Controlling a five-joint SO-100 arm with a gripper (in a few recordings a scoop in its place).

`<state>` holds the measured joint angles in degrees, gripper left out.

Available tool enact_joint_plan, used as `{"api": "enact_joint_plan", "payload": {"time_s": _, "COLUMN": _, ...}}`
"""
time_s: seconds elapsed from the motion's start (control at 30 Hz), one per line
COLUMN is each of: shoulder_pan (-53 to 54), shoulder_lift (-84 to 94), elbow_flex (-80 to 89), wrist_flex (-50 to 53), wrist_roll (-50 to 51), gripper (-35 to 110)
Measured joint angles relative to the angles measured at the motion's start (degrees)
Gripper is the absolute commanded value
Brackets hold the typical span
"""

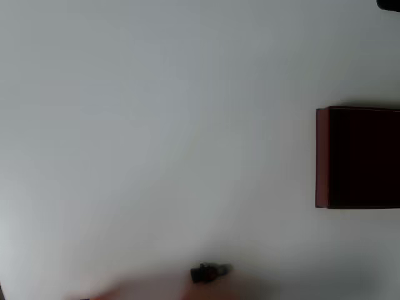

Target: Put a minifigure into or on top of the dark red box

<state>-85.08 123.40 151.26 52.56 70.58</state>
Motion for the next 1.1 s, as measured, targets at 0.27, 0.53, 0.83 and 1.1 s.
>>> {"api": "enact_joint_plan", "payload": {"time_s": 0.27, "shoulder_pan": 0.0, "shoulder_lift": 0.0, "elbow_flex": 0.0, "wrist_flex": 0.0, "wrist_roll": 0.0, "gripper": 0}}
{"api": "enact_joint_plan", "payload": {"time_s": 0.53, "shoulder_pan": 0.0, "shoulder_lift": 0.0, "elbow_flex": 0.0, "wrist_flex": 0.0, "wrist_roll": 0.0, "gripper": 0}}
{"api": "enact_joint_plan", "payload": {"time_s": 0.83, "shoulder_pan": 0.0, "shoulder_lift": 1.32, "elbow_flex": 1.58, "wrist_flex": -0.88, "wrist_roll": -0.62, "gripper": 0}}
{"api": "enact_joint_plan", "payload": {"time_s": 1.1, "shoulder_pan": 0.0, "shoulder_lift": 2.2, "elbow_flex": 1.58, "wrist_flex": -1.93, "wrist_roll": -1.05, "gripper": 0}}
